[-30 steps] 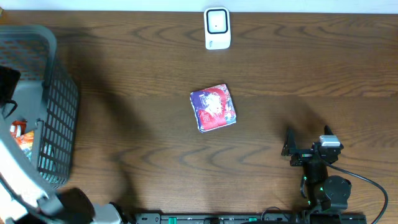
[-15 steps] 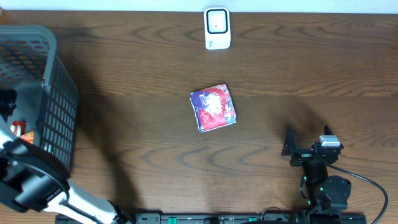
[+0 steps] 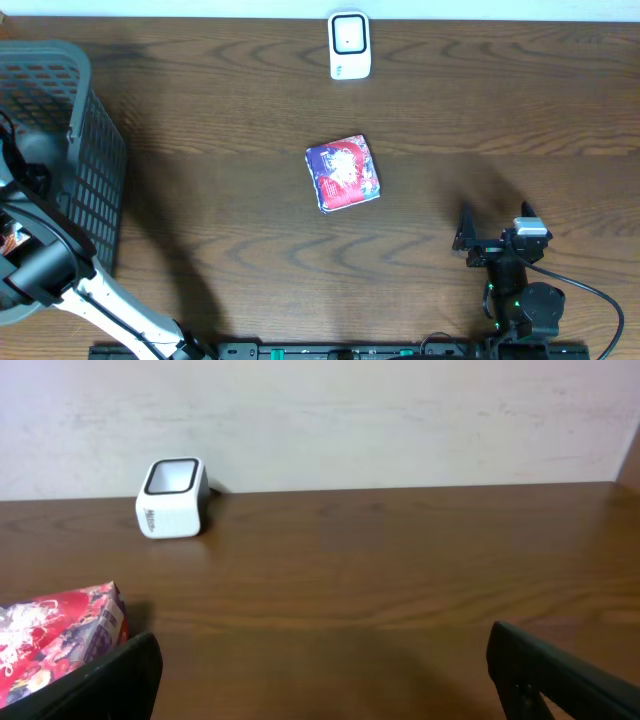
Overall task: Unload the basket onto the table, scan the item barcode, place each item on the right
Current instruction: 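Reach into the basket and grasp the orange Kleenex tissue pack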
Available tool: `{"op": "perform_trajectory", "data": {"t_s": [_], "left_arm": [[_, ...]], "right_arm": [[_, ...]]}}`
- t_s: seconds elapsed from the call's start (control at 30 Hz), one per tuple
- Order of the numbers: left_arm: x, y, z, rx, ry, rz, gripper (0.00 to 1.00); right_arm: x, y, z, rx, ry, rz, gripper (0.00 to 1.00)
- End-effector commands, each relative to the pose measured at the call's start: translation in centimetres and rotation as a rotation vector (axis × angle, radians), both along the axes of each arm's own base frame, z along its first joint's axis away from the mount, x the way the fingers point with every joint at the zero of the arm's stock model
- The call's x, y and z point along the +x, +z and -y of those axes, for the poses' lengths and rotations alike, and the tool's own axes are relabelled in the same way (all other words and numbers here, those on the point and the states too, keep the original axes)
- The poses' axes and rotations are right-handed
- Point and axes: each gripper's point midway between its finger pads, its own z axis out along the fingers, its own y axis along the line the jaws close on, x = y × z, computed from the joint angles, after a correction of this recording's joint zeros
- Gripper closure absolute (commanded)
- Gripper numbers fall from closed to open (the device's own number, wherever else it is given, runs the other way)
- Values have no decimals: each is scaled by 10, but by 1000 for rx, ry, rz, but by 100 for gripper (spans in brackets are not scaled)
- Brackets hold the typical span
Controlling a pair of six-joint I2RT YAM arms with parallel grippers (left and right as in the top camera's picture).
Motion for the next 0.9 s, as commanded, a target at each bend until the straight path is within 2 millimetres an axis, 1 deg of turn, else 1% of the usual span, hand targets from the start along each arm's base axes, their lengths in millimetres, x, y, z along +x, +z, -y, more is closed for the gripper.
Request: {"op": "perform_trajectory", "data": {"t_s": [0.0,0.1,0.23,0.37,0.6,0.63,0.67,0.8,0.83,0.87], "left_arm": [[-10,-12,3,-15,25,-50,28],[-12,-15,6,-17,45,-56,25],[-14,-19,7,-18,53,-61,23],[-12,-22,5,-8,53,-49,14],[-7,-32,1,13,53,-24,15],[-7,-35,1,14,53,-23,21],[-8,-40,2,14,53,-23,30],[-14,-52,7,1,53,-38,50],[-16,-54,9,-3,53,-42,58],[-17,-56,10,-7,52,-48,74]], "right_arm": [[0,0,0,-11,1,3,1],[0,0,0,-11,2,3,1],[0,0,0,-11,1,3,1],[0,0,0,-11,1,3,1],[0,0,0,-11,2,3,1],[0,0,0,-11,2,3,1],[0,0,0,-11,2,3,1],[0,0,0,-11,2,3,1],[0,0,0,-11,1,3,1],[0,0,0,-11,1,3,1]]}}
